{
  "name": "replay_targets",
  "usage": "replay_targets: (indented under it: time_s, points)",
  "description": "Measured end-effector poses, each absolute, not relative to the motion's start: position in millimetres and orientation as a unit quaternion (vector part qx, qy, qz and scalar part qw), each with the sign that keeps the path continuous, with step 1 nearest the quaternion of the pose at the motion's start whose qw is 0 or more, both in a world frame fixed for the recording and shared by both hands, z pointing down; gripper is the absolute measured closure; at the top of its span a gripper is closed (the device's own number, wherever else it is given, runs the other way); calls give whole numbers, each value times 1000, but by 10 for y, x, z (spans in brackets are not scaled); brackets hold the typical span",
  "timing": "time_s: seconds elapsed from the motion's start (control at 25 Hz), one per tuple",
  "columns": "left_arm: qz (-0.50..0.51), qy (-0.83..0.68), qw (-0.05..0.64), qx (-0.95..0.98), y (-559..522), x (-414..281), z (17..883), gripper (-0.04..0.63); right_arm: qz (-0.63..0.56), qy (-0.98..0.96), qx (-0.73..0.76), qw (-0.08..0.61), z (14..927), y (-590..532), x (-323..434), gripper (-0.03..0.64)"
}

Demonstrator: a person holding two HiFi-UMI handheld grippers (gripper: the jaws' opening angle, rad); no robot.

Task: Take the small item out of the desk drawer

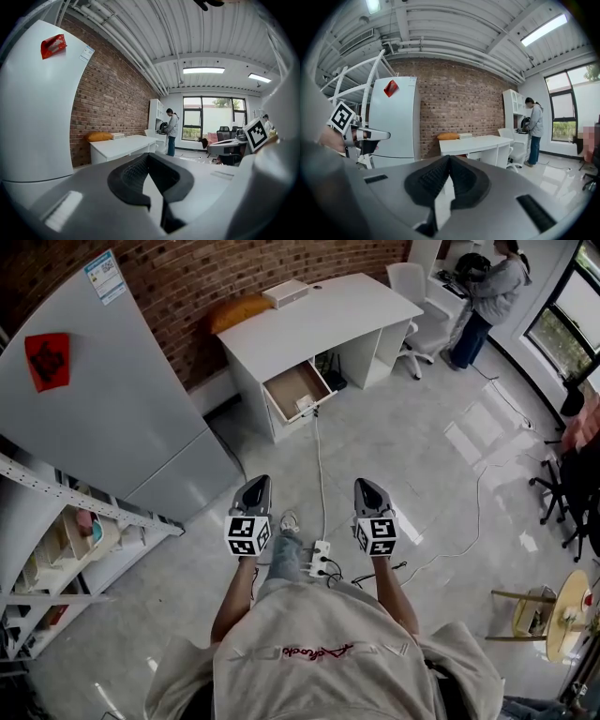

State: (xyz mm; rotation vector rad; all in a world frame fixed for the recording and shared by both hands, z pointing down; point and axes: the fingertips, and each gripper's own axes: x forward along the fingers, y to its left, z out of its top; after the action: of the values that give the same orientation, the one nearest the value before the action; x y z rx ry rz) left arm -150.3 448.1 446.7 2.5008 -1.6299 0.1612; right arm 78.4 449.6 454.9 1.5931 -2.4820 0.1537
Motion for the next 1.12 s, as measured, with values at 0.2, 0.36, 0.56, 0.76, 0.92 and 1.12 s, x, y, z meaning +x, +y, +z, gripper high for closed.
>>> replay_targets:
  time_s: [0.2, 0.36, 0.56, 0.76, 0.92, 1.12]
  points:
    - [46, -536, 74, 840, 3897, -1556, 4444, 586, 46, -833, 542, 96, 4519, 3947, 704, 604]
    - [41, -529, 75, 844, 3401, -1660, 4393, 586, 39, -834, 541, 101, 4419, 3455, 514, 606]
    - [37, -524, 79, 847, 2798, -1789, 4326, 586, 33, -835, 538, 108, 4311, 2874, 333, 606]
    - [37, -520, 84, 849, 2230, -1968, 4323, 586, 33, -832, 542, 114, 4284, 2293, 180, 604]
    - [38, -518, 88, 850, 1730, -2118, 4300, 586, 32, -833, 539, 121, 4236, 1800, 0, 605]
    - [39, -506, 91, 857, 1171, -2223, 4282, 586, 32, -829, 544, 124, 4199, 1282, -164, 606]
